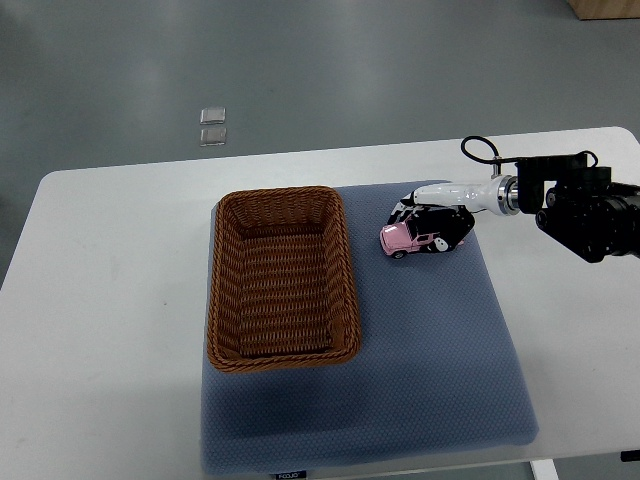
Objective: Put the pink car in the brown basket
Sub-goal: 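Lift the pink car with the right hand off the mat, then carry the car over the wicker basket and release it inside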
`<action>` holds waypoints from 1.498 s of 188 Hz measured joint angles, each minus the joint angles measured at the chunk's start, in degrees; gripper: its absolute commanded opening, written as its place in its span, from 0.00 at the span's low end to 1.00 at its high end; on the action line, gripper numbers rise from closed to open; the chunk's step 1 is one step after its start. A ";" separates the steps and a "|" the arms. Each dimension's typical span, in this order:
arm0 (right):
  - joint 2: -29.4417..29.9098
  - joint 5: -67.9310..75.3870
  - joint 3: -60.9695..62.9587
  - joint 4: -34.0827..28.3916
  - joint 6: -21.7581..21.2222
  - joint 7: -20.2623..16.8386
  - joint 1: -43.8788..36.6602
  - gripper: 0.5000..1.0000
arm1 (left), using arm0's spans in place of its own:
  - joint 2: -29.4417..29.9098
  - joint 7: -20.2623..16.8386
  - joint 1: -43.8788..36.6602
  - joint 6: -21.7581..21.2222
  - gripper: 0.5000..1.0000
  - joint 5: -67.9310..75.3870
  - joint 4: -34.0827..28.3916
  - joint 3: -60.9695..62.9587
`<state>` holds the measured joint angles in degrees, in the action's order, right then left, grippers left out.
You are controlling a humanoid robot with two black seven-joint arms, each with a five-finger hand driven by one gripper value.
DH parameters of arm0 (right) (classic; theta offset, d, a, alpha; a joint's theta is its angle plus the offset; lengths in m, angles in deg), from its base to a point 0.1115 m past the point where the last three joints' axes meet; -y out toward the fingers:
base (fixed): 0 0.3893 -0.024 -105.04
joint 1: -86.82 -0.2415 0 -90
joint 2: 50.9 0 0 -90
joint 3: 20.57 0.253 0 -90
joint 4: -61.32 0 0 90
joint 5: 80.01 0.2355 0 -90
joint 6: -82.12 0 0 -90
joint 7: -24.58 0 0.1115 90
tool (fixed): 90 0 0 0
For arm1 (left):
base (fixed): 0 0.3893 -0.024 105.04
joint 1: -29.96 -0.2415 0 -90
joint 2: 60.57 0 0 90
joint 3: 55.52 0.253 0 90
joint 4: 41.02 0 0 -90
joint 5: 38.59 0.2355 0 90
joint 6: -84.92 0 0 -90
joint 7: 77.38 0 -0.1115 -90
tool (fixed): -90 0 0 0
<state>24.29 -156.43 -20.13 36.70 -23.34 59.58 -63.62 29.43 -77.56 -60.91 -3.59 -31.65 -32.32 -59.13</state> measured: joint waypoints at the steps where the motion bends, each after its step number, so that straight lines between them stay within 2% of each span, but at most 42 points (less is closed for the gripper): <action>1: -0.01 0.00 0.00 0.00 0.00 0.00 -0.01 0.39 | 0.00 0.00 0.00 0.00 1.00 0.00 0.00 0.00; 27: -0.35 0.00 0.00 -0.05 -0.01 0.00 -0.48 0.37 | 0.00 0.00 -0.01 0.00 1.00 0.00 0.00 0.00; 40: -0.51 0.00 0.01 -0.07 -0.01 0.00 -0.56 0.21 | 0.00 0.00 0.00 0.00 1.00 0.00 0.00 0.00; 44: -0.54 0.00 0.01 -0.07 -0.01 0.00 -0.56 0.20 | 0.00 0.00 0.00 0.00 1.00 0.00 0.00 0.00; 46: -0.55 0.00 0.01 -0.07 -0.01 0.00 -0.56 0.15 | 0.00 0.00 0.00 0.00 1.00 0.00 0.00 0.00; 50: -0.57 0.00 0.02 -0.07 -0.01 0.00 -0.56 0.13 | 0.00 0.00 0.00 0.00 1.00 0.00 0.00 0.00; 59: -0.60 0.00 0.02 -0.08 -0.01 0.00 -0.54 0.00 | 0.00 0.00 0.00 0.00 1.00 0.00 0.00 0.00; 151: -1.69 0.53 0.50 -0.08 -0.02 -0.01 -0.86 0.00 | 0.00 0.00 -0.01 0.00 1.00 0.00 0.00 0.00; 216: -2.41 2.25 1.35 -1.01 -0.97 -0.01 -7.09 0.00 | 0.00 0.00 -0.01 0.00 1.00 0.00 0.00 0.00; 262: -1.99 2.85 1.36 -7.03 -1.41 -0.01 -10.04 0.00 | 0.00 0.00 0.00 0.00 1.00 0.00 0.00 0.00; 281: 0.86 2.44 1.30 -7.92 -1.50 -0.01 -10.30 0.00 | 0.00 0.00 0.01 0.00 1.00 0.00 0.00 0.00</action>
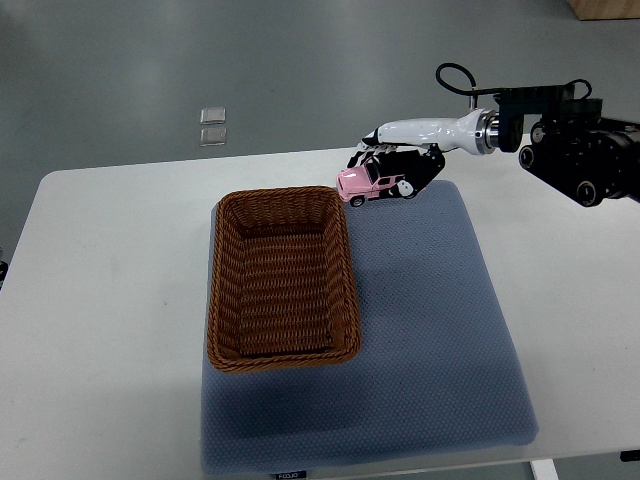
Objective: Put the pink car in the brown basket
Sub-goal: 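Carry the car over the wicker basket and release it inside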
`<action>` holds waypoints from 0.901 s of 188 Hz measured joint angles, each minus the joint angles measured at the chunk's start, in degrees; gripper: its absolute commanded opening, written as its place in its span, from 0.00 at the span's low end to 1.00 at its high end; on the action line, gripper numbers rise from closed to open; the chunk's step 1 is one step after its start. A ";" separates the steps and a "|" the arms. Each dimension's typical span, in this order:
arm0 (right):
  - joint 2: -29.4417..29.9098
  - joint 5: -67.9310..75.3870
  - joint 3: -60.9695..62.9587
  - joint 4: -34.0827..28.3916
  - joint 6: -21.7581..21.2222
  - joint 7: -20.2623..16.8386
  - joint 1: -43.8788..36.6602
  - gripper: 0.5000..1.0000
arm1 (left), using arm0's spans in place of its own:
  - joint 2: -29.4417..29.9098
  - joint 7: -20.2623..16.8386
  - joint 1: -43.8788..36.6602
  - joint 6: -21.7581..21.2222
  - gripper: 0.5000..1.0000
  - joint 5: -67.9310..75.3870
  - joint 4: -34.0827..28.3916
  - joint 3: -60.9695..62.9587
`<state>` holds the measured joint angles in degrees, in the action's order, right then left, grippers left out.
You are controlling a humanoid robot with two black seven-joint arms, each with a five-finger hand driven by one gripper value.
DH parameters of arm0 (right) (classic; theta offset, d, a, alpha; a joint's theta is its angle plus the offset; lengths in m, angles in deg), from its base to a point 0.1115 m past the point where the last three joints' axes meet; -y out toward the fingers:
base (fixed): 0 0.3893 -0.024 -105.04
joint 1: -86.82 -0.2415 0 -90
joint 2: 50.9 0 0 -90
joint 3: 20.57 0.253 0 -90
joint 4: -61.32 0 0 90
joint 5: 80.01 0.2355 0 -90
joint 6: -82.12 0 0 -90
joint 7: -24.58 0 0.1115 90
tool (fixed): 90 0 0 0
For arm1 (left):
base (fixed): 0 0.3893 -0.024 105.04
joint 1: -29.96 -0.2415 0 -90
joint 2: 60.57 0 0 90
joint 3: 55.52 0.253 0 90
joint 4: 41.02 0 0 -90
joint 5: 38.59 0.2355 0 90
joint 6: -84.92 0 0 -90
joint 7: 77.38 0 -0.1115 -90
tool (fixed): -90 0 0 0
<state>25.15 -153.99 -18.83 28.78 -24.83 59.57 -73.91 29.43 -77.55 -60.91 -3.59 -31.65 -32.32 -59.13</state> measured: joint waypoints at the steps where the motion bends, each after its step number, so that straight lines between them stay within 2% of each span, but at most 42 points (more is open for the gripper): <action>1: 0.20 -0.04 -0.02 -0.03 0.00 0.00 -0.01 0.00 | 0.00 0.00 0.00 0.00 1.00 0.00 0.00 0.00; 72: 11.79 -1.97 -1.32 -0.17 -0.62 0.00 -5.63 0.00 | 0.00 0.00 0.00 0.00 1.00 0.00 0.00 0.00; 118: 13.90 -2.01 -2.95 0.14 -1.38 0.00 -4.71 0.00 | 0.00 0.00 -0.01 0.00 1.00 -0.01 0.00 0.00; 119: 13.90 -2.01 -2.96 0.15 -1.38 0.00 -4.63 0.05 | 0.00 0.00 -0.01 0.00 1.00 -0.01 0.00 0.00; 120: 13.90 -2.01 -2.97 0.17 -1.38 0.00 -4.55 0.05 | 0.00 0.00 -0.01 0.00 1.00 -0.01 0.00 0.00; 122: 13.91 -2.01 -2.99 0.19 -1.39 0.00 -4.39 0.15 | 0.00 0.00 -0.01 0.00 1.00 -0.01 0.00 0.00; 124: 13.91 -2.00 -3.00 0.21 -1.39 0.00 -4.23 0.15 | 0.00 0.00 -0.01 0.00 1.00 -0.01 0.00 0.00; 125: 13.91 -2.00 -3.01 0.22 -1.39 0.00 -4.15 0.19 | 0.00 0.00 -0.01 0.00 1.00 -0.01 0.00 0.00; 141: 13.93 -1.65 -3.02 0.32 -1.42 0.00 -3.03 0.47 | 0.00 0.00 0.00 0.00 1.00 -0.01 0.00 0.00; 169: 13.95 -1.04 -2.70 0.37 -1.53 0.00 -1.48 0.71 | 0.00 0.00 -0.02 0.00 1.00 -0.01 0.00 0.00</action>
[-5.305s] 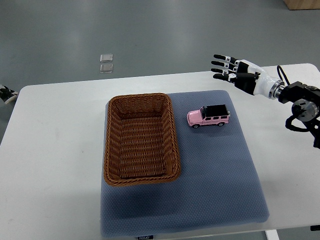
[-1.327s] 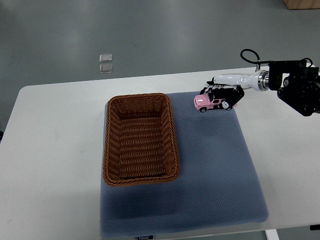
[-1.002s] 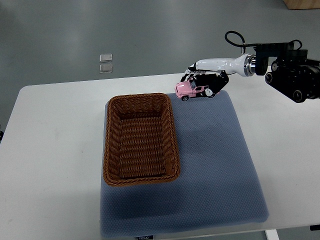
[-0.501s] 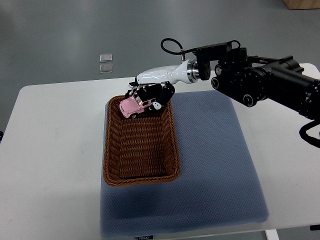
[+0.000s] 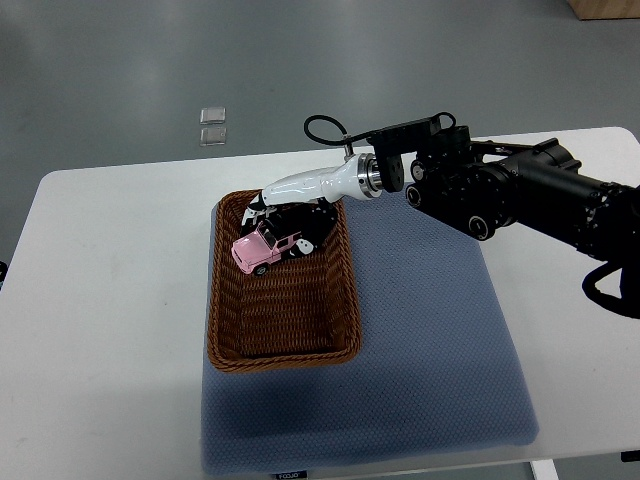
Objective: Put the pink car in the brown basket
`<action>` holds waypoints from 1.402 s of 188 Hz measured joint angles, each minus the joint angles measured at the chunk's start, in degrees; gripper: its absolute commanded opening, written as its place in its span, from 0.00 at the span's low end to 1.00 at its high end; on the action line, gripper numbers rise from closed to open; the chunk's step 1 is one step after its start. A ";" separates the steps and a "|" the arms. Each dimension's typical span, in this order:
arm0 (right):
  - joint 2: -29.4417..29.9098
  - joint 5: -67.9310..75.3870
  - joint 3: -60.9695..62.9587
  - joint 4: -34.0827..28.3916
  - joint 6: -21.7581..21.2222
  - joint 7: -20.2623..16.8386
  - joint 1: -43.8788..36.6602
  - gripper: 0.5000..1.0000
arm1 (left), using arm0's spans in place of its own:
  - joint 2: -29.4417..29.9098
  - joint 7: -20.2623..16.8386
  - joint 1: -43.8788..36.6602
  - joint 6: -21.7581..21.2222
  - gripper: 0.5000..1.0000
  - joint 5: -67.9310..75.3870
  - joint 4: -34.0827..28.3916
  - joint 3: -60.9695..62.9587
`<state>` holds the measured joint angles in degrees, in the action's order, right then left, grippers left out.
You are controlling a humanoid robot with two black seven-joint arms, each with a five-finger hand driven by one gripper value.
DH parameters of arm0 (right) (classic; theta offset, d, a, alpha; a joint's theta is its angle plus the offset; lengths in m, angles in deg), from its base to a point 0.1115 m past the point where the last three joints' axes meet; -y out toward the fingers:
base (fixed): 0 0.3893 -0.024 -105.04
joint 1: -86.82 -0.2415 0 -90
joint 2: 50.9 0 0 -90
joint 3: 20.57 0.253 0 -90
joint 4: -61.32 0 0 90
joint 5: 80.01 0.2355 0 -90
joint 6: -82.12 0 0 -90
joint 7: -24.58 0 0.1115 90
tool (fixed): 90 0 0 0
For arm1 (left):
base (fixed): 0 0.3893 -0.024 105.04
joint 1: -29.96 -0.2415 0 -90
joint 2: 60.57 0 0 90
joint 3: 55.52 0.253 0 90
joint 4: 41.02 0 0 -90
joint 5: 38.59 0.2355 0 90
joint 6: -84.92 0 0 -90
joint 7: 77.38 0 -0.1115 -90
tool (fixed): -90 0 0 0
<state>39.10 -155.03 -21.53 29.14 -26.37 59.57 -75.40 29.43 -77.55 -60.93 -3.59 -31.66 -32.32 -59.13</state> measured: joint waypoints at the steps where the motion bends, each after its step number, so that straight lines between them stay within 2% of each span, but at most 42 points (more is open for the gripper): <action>1: 0.00 0.01 0.03 0.00 0.00 0.00 0.05 0.72 | 0.00 0.00 0.00 0.00 1.00 0.00 0.00 0.00; 58: 0.00 2.23 0.76 0.07 -0.49 0.00 0.52 0.70 | 0.00 0.00 0.00 0.00 1.00 0.00 0.00 0.00; 77: 0.00 5.97 0.85 0.12 -3.15 0.00 0.51 0.67 | 0.00 0.00 0.01 0.00 1.00 0.00 0.00 0.00; 104: -1.57 18.51 1.55 0.97 -8.39 0.00 0.56 0.69 | 0.00 0.00 0.00 0.00 1.00 0.00 0.00 0.00; 143: -7.80 37.91 1.84 1.96 -9.70 -3.94 1.79 0.71 | 0.00 0.00 0.01 0.00 1.00 0.00 0.00 0.00; 180: -13.50 56.40 4.05 4.80 -11.36 -11.41 4.62 0.72 | 0.00 0.00 0.01 0.00 1.00 0.00 0.00 0.00; 215: -14.20 70.59 10.84 8.19 -11.14 -21.20 10.06 0.72 | 0.00 0.00 0.00 0.00 1.00 0.00 0.00 0.00; 248: -14.73 77.35 18.18 8.68 -12.04 -27.65 16.27 0.72 | 0.00 0.00 0.01 0.00 1.00 0.00 0.00 0.00; 254: -14.92 78.15 19.67 8.69 -12.05 -28.58 17.20 0.73 | 0.00 0.00 0.00 0.00 1.00 0.00 0.00 0.00; 263: -15.04 79.10 21.59 8.70 -12.05 -29.50 18.30 0.80 | 0.00 0.00 0.00 0.00 1.00 0.00 0.00 0.00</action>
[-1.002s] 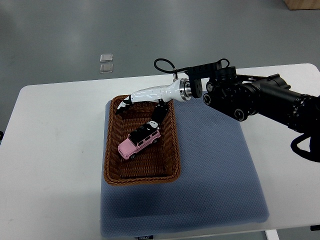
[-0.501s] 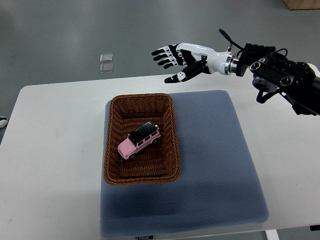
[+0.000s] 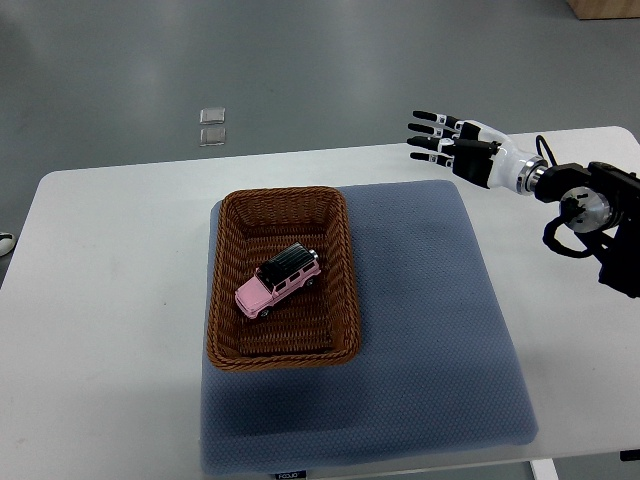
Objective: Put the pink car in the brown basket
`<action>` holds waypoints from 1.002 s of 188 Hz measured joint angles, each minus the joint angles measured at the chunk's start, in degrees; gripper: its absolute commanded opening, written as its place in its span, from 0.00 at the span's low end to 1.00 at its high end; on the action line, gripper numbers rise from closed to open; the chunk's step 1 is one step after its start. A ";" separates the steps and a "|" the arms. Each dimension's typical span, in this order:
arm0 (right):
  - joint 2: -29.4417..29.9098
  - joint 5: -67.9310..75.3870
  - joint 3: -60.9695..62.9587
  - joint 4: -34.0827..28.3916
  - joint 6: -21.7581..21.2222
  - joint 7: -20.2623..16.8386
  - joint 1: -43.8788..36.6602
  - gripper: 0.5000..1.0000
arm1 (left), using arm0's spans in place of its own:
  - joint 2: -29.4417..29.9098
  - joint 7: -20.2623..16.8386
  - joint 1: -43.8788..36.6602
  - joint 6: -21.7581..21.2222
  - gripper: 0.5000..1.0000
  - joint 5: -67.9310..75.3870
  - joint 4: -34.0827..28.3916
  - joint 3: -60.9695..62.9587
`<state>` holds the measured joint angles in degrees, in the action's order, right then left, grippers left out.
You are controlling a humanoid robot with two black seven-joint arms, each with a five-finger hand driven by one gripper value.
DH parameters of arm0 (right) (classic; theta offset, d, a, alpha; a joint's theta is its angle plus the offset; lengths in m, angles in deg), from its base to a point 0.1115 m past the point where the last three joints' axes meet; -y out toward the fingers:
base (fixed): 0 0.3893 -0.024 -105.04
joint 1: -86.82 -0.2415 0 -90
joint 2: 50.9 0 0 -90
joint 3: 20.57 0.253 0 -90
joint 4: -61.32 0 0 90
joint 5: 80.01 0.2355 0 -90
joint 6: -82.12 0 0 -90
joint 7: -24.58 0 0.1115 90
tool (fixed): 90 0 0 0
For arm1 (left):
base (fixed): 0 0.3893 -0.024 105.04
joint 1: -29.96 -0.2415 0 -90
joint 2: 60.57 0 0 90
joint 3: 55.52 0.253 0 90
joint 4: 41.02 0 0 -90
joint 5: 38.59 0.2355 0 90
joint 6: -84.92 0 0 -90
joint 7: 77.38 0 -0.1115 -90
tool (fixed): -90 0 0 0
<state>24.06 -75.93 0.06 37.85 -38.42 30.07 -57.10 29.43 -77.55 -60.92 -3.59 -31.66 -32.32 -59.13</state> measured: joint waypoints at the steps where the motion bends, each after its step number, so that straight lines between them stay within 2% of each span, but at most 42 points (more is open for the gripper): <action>1: 0.00 0.08 0.18 0.00 0.00 -0.06 0.10 0.80 | 0.00 0.00 0.00 0.00 1.00 0.00 0.00 0.00; 103: -0.06 4.43 3.89 0.00 -0.21 -1.16 3.18 0.83 | 0.00 0.00 0.01 0.00 1.00 0.00 0.00 0.00; 145: -0.13 4.45 3.94 -0.02 -0.24 -3.64 3.17 0.83 | 0.00 0.00 0.00 0.00 1.00 0.01 0.00 0.00; 188: -0.07 3.78 3.54 -0.04 0.74 -3.20 3.17 0.83 | 0.00 0.00 0.00 0.00 1.00 0.01 0.00 0.00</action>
<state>24.00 -72.15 3.61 37.81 -37.68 26.87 -53.93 29.43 -77.55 -60.92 -3.59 -31.65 -32.32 -59.13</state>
